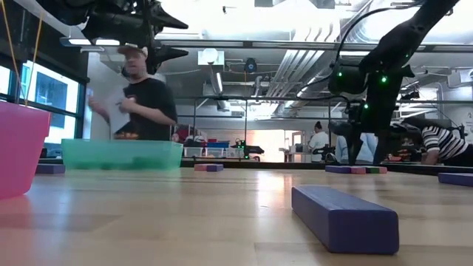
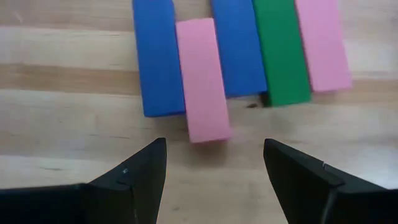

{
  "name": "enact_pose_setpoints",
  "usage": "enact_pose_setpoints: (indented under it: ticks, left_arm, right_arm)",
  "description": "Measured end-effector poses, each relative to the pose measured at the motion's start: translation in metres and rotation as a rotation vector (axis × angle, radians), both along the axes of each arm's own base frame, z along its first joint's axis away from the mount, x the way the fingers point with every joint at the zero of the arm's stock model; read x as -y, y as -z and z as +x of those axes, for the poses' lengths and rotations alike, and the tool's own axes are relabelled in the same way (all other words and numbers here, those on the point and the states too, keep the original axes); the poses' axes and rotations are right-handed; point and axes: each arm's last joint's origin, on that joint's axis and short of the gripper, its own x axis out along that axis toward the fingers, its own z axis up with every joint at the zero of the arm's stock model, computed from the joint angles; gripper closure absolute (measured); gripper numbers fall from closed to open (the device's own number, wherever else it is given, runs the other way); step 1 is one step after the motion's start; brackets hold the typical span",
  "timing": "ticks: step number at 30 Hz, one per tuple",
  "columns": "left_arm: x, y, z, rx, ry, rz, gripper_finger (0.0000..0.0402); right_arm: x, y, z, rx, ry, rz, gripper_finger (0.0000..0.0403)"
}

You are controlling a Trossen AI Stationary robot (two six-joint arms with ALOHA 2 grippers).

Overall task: Sort blocks
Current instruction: Put the pink block into the pink bin

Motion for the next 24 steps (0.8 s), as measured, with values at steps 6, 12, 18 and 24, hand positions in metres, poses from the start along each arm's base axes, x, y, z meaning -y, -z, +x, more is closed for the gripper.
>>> enact_pose_setpoints:
  ticks: [6, 12, 18, 24]
  left_arm:
    - [0.000, -0.001, 0.000, 0.010, -0.012, -0.045, 0.0124]
    - [0.000, -0.005, 0.001, 0.043, -0.018, -0.062, 0.0124]
    - [-0.001, -0.005, 0.001, 0.044, -0.022, -0.061, 0.0124]
    - [-0.001, -0.005, 0.001, 0.044, -0.026, -0.076, 0.0124]
  right_arm:
    - [0.010, 0.013, 0.006, -0.005, -0.055, 0.016, 0.0160]
    - [0.014, 0.019, 0.008, -0.022, -0.057, 0.016, 0.0160]
    - [0.016, 0.019, 0.008, -0.059, -0.130, -0.003, 0.0195]
    - [0.016, 0.020, 0.008, -0.071, -0.145, -0.007, 0.0266]
